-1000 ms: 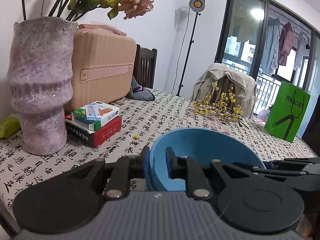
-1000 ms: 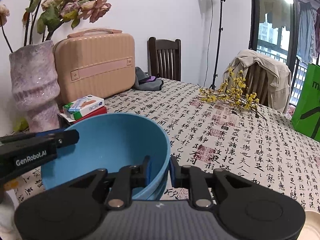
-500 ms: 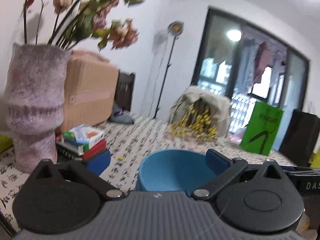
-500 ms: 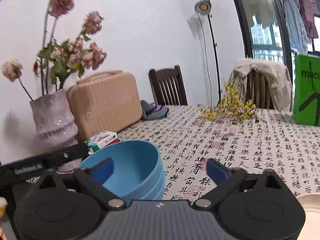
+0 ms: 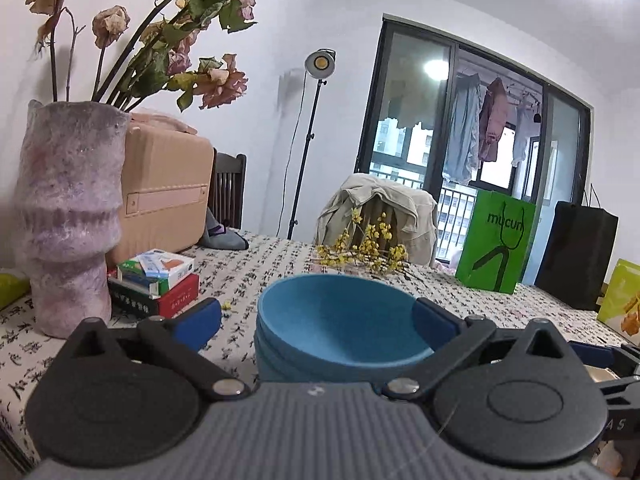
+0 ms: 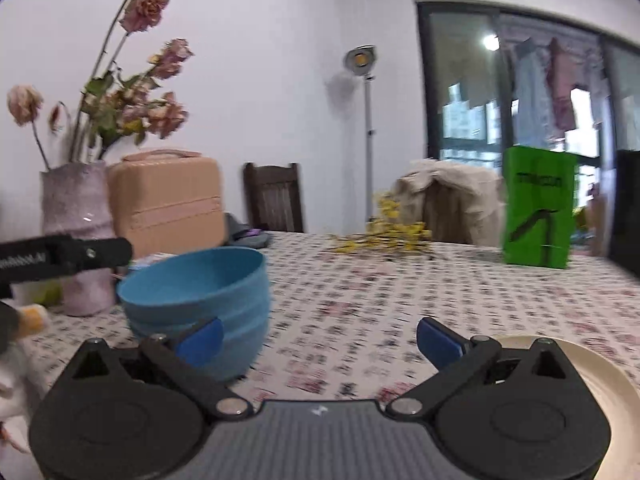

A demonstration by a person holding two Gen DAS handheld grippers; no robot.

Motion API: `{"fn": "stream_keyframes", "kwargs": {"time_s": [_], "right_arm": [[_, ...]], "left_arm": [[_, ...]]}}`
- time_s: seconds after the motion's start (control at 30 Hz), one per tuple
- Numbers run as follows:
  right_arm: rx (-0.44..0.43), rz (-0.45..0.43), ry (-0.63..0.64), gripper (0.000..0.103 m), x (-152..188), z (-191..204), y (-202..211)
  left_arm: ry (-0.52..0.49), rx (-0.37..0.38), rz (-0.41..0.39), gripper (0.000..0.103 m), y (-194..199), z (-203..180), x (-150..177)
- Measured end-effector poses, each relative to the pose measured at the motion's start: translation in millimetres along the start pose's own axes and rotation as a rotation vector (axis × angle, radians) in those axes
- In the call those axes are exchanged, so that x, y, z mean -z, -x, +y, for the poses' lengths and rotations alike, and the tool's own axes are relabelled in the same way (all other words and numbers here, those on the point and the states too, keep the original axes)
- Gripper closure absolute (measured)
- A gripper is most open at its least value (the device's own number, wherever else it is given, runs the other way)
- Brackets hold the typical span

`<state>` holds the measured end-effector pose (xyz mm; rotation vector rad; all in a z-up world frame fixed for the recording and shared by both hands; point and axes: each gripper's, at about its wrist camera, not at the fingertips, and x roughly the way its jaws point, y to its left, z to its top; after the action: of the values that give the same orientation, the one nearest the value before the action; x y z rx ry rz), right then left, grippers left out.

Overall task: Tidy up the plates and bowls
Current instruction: 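Move both grippers to the rim of the stacked blue bowls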

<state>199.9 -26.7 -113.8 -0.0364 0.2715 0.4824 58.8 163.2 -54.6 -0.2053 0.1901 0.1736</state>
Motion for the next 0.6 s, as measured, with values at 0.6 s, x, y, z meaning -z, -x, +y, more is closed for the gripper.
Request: {"fn": "stream_keyframes", "kwargs": {"time_s": [0.6], "right_arm": [[-0.033, 0.057, -0.116, 0.000, 27, -8, 35]], "left_arm": [[-0.003, 0.002, 0.070, 0.000, 19, 1, 16]]}}
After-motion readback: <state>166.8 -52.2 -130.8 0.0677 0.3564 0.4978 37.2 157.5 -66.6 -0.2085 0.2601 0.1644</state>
